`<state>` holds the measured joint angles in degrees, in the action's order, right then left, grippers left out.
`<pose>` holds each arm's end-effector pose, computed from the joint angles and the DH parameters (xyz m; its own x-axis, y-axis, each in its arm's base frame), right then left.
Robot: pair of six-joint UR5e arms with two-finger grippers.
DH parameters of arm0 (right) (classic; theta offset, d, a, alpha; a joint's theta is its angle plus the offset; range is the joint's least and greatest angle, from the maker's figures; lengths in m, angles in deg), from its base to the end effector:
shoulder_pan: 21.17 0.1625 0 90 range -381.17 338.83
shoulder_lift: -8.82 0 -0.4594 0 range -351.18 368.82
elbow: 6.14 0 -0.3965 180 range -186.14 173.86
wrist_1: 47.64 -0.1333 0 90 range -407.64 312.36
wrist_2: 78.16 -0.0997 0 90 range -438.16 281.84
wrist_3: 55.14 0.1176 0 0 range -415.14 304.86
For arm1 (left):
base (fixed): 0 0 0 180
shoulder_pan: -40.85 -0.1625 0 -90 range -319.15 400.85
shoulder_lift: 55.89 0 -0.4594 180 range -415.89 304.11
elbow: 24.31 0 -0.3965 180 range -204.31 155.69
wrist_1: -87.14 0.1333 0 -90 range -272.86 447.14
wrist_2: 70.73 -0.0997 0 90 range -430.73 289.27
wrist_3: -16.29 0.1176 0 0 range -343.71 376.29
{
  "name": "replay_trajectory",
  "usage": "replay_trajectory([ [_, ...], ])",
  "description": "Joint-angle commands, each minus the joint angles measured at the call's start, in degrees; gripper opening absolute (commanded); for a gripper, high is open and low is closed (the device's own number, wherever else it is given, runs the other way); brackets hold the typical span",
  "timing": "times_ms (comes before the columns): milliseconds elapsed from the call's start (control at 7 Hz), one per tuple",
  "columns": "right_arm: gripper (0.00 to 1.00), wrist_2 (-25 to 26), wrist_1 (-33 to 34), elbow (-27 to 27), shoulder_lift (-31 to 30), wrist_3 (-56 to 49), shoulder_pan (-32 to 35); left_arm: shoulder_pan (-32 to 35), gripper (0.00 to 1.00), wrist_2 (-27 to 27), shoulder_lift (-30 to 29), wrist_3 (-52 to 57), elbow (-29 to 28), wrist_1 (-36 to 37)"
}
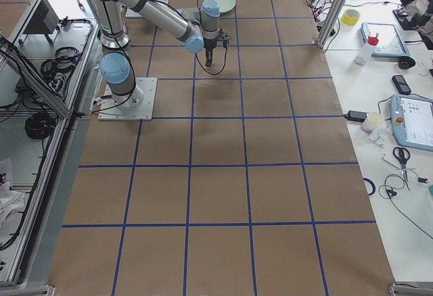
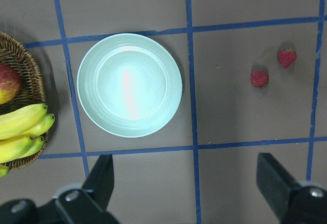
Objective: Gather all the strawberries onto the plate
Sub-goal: 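Carry the strawberry with the right gripper and release it beside the other two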
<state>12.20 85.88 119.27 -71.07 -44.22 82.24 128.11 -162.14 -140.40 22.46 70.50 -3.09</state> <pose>0.2342 -0.4109 0.2109 -0.9990 -0.0438 0.0128 -0.0433 0.9985 0.0331 -0.1086 -0.4589 0.5077 -0.9979 0.0596 -0.0253 0.0598 0.9982 -0.0052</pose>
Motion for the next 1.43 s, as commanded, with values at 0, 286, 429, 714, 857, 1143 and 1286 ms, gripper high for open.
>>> replay_trajectory([
  [0, 0.00, -5.44, -1.77, -7.42, 2.43, 4.34, 5.89, 0.01, 1.00, 0.18, -0.05, -0.11, 0.02, 0.31],
  [286, 0.00, -5.73, -1.25, -15.59, 9.88, 6.73, 13.70, 0.36, 1.00, 0.35, 0.04, -0.20, 0.02, 0.40],
  [429, 0.00, -5.81, -1.08, -19.29, 14.01, 6.83, 16.26, 0.36, 1.00, 0.35, 0.04, -0.20, 0.02, 0.40],
  [714, 0.03, -8.71, -0.81, -20.47, 16.60, 6.65, 16.73, 0.36, 1.00, 0.35, 0.04, 0.15, 0.11, 0.40],
  [857, 0.36, -8.11, -0.81, -20.38, 16.52, 6.65, 16.73, 0.36, 1.00, 0.27, 0.04, 0.15, 0.11, 0.40],
  [1143, 1.00, -7.31, -1.77, -20.56, 15.73, 5.86, 16.64, 0.36, 1.00, 0.27, 0.04, 0.24, 0.20, 0.40],
  [1286, 1.00, -7.31, -4.30, -20.73, 13.46, 4.82, 15.77, 0.36, 1.00, 0.27, 0.04, 0.33, 0.20, 0.40],
])
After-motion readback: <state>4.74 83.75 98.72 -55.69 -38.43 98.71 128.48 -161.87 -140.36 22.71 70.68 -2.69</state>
